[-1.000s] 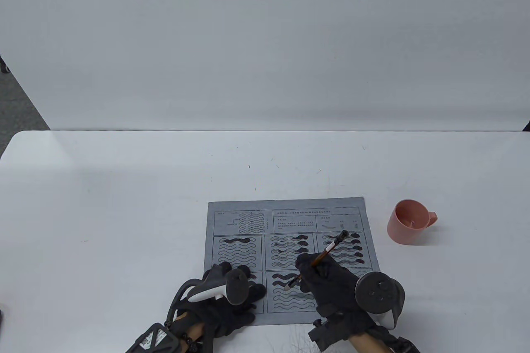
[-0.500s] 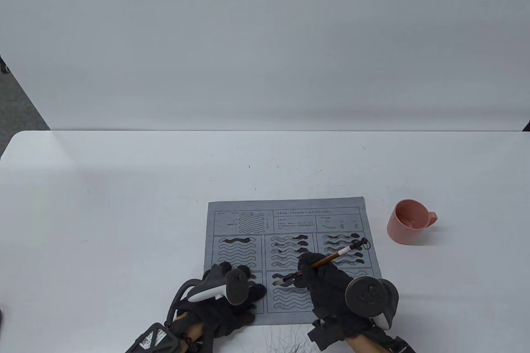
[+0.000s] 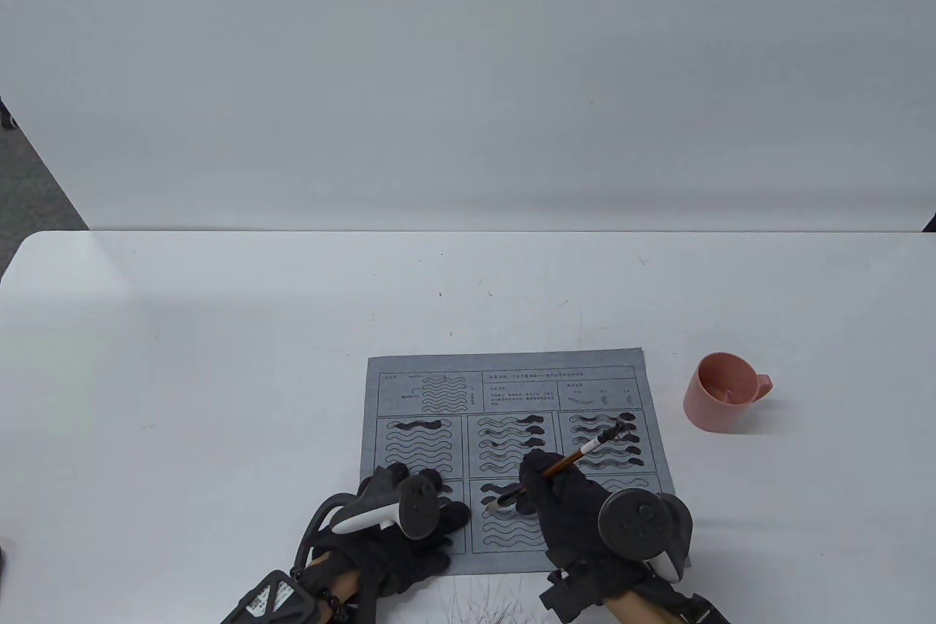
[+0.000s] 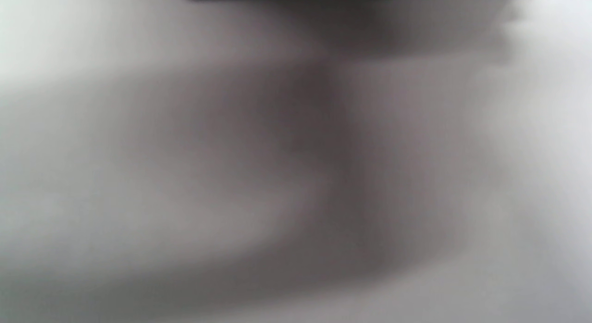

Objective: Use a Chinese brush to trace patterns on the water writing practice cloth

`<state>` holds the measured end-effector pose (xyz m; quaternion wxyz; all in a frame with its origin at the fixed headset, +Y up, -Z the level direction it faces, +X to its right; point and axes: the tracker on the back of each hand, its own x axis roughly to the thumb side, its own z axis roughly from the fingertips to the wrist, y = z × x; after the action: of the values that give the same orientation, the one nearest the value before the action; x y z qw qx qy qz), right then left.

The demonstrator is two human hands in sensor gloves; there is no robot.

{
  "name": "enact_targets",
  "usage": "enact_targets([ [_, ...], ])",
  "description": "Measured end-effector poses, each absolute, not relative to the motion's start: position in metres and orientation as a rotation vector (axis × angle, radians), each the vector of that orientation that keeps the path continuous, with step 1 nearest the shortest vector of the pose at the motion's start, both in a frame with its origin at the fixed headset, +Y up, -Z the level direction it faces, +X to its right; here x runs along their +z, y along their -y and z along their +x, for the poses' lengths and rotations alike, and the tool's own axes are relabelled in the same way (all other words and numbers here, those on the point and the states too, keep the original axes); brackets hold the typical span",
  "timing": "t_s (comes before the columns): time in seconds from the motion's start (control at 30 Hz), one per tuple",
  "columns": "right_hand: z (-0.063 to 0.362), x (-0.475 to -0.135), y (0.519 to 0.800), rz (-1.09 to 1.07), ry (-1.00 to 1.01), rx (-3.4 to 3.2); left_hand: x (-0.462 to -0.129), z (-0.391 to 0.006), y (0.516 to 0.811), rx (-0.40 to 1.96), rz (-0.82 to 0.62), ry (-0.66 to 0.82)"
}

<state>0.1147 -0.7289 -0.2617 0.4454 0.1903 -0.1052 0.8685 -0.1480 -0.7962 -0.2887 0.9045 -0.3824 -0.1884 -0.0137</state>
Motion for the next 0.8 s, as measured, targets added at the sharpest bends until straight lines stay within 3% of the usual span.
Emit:
enact_targets([
  [0.8, 0.1111, -0.2628, 0.7315, 0.481, 0.209, 2.163, -0.2888, -0.1481, 0.7961, -0.027, -0.791, 0.389],
])
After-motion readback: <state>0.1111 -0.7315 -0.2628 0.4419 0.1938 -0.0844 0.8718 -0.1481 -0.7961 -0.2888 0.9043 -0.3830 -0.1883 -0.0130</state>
